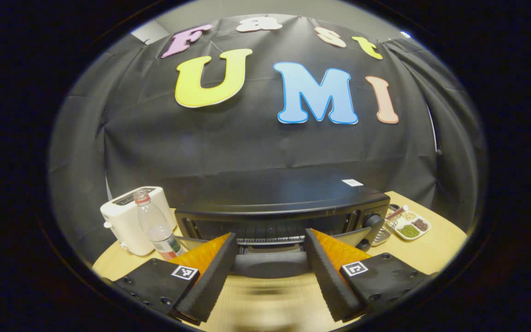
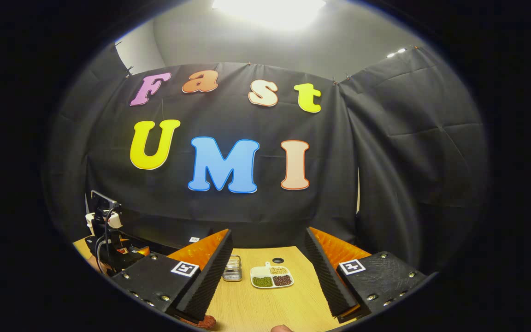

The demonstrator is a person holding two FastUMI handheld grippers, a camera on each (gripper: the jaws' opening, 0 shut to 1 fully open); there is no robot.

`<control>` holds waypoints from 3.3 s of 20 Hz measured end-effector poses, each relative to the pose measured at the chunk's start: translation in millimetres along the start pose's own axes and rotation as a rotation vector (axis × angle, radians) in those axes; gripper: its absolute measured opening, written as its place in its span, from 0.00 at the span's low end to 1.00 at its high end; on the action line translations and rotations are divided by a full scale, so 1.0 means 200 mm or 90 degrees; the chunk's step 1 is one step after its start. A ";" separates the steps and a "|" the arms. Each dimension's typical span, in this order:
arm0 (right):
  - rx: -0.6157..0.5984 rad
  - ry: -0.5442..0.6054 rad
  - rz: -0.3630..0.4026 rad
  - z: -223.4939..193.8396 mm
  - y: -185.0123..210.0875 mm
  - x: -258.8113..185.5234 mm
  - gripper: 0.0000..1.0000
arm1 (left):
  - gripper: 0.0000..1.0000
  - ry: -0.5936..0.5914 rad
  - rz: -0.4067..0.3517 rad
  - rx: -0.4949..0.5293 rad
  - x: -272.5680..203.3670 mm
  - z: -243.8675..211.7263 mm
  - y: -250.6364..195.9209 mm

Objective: Open the electric oven with the left hand, put the food in, and close the electric oven.

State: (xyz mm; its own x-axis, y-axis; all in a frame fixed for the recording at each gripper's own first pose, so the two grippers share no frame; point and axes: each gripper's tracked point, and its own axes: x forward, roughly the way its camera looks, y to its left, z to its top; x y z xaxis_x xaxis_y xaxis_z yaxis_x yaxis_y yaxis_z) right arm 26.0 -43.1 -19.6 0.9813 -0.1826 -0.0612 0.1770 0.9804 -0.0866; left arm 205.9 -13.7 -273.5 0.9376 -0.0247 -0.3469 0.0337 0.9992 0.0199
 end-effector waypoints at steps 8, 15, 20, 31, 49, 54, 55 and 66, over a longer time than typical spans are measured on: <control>0.012 0.002 -0.002 -0.03 -0.06 -0.05 0.95 | 1.00 0.026 0.006 -0.003 -0.13 -0.12 -0.02; 0.013 0.005 0.013 -0.04 -0.04 -0.08 0.95 | 0.98 0.062 0.004 -0.003 -0.22 -0.26 -0.04; 0.008 0.009 0.027 -0.06 -0.03 -0.08 0.95 | 0.97 0.094 0.004 -0.008 -0.28 -0.38 -0.04; 0.015 0.031 0.048 -0.12 -0.02 -0.10 0.95 | 1.00 0.162 0.006 -0.012 -0.34 -0.63 -0.08; 0.050 0.124 0.194 -0.44 0.28 -0.08 0.95 | 1.00 -0.055 0.048 -0.044 -0.84 0.23 0.14; 0.086 0.210 0.251 -0.67 0.41 -0.09 0.96 | 1.00 -0.122 0.066 -0.044 -1.11 0.46 0.24; 0.100 0.233 0.261 -0.73 0.43 -0.10 0.96 | 1.00 -0.129 0.070 -0.042 -1.16 0.49 0.26; 0.358 0.523 0.315 -1.21 0.61 -0.19 0.98 | 1.00 -0.163 0.141 -0.050 -1.44 0.58 0.49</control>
State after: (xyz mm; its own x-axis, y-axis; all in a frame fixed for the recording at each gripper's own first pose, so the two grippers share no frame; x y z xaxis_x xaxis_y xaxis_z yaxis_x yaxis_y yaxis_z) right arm -8.6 66.3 -269.4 0.6410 0.4487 -0.6228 -0.0068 0.8147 0.5799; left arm -21.4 86.9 -63.5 0.9759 0.1963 -0.0953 -0.1978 0.9802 -0.0067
